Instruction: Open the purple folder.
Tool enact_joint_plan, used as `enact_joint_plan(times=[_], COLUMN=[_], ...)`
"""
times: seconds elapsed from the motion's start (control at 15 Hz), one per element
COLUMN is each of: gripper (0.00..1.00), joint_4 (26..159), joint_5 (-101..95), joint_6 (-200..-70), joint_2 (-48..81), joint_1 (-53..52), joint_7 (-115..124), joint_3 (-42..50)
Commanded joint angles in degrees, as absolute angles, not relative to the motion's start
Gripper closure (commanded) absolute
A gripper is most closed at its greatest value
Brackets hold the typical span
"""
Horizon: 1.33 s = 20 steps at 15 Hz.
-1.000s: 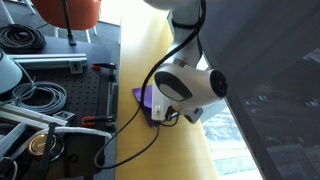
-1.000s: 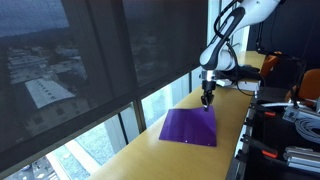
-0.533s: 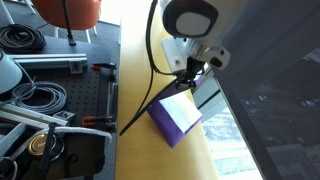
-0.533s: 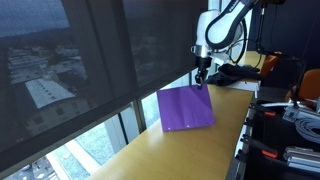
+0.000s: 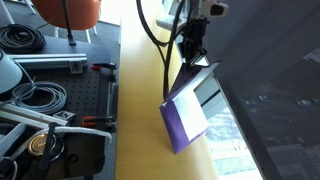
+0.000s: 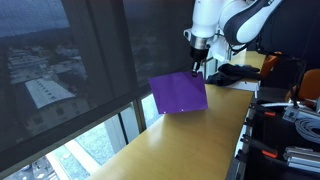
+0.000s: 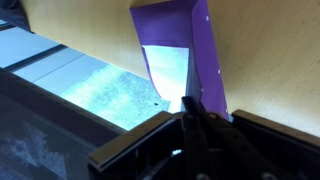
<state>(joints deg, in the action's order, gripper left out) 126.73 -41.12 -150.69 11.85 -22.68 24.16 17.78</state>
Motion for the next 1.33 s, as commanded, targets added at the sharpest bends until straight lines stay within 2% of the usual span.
enact_joint_plan(times=[0.0, 0.07, 0.13, 0.33, 0.4, 0.8, 1.2, 1.27], gripper=[1.00, 1.00, 1.00, 1.00, 1.00, 1.00, 1.00, 0.73], joint_4=[127.9, 128.3, 129.2, 131.7, 132.2, 132.5, 131.4, 131.3], joint_5=[-55.9, -59.8, -60.7, -62.6, -63.9, -62.2, -62.7, -62.7], joint_6=[-150.2, -148.9, -149.4, -149.4, -148.0, -148.4, -148.4, -148.0], joint_2=[12.7, 12.8, 13.6, 14.7, 14.5, 15.7, 17.7, 17.7], joint_1=[-27.5, -21.9, -27.7, -27.9, -21.6, -16.6, -19.9, -17.3], joint_7=[37.3, 40.6, 42.4, 45.4, 46.3, 48.0, 50.8, 50.8], joint_3=[20.5, 13.9, 19.0, 17.4, 10.4, 1.9, 2.9, 0.1])
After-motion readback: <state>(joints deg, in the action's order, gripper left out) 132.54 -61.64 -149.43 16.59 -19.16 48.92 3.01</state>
